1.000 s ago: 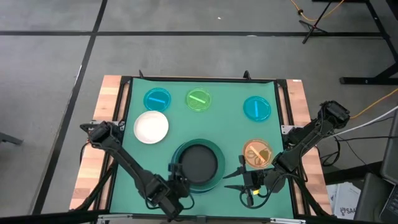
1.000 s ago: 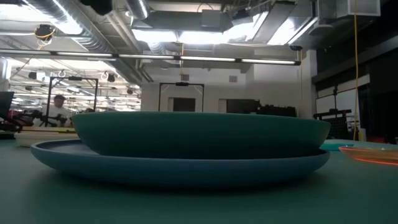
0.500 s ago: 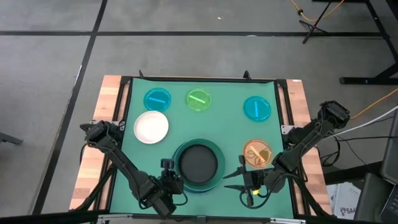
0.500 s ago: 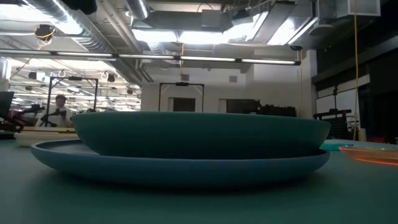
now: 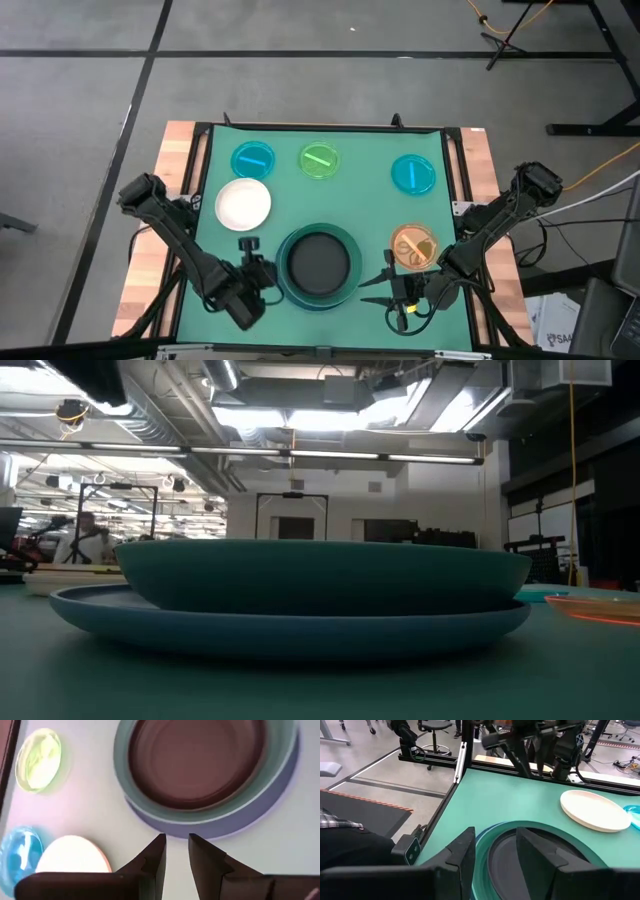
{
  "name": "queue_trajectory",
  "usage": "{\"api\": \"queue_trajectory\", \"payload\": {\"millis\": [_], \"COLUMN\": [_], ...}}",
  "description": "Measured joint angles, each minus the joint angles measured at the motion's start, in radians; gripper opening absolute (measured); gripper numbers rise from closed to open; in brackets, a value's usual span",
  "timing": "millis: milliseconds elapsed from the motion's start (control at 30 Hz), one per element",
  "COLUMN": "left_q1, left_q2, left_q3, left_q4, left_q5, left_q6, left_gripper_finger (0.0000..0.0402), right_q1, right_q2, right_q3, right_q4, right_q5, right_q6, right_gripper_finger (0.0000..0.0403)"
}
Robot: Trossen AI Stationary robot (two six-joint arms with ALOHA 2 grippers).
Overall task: Stack plastic plates
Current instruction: Stack the white plate on top of the black plate
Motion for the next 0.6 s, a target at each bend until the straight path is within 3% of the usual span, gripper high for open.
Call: {"api": "queue_trajectory", "payload": {"millis": [333,600], "left_q1": [0.0,0.002], "left_q2": [-0.189,-0.198], "left_q3": [-0.303,-0.351], "left_q4": [0.178,0.197], "left_q5": [0.026,0.035], "left_q6": [-0.109,-0.14], "left_gripper_finger": [0.0076,0.0076], "right_q1": [0.0,0.0], "right_q2": [0.0,0.0], "right_q3": [0.0,0.0], "right_q4": [0.0,0.0], "right_q5": [0.0,0.0], "right_q6": [-0.003,-0.004], "right_gripper_finger": [0.0134,0.0134]}}
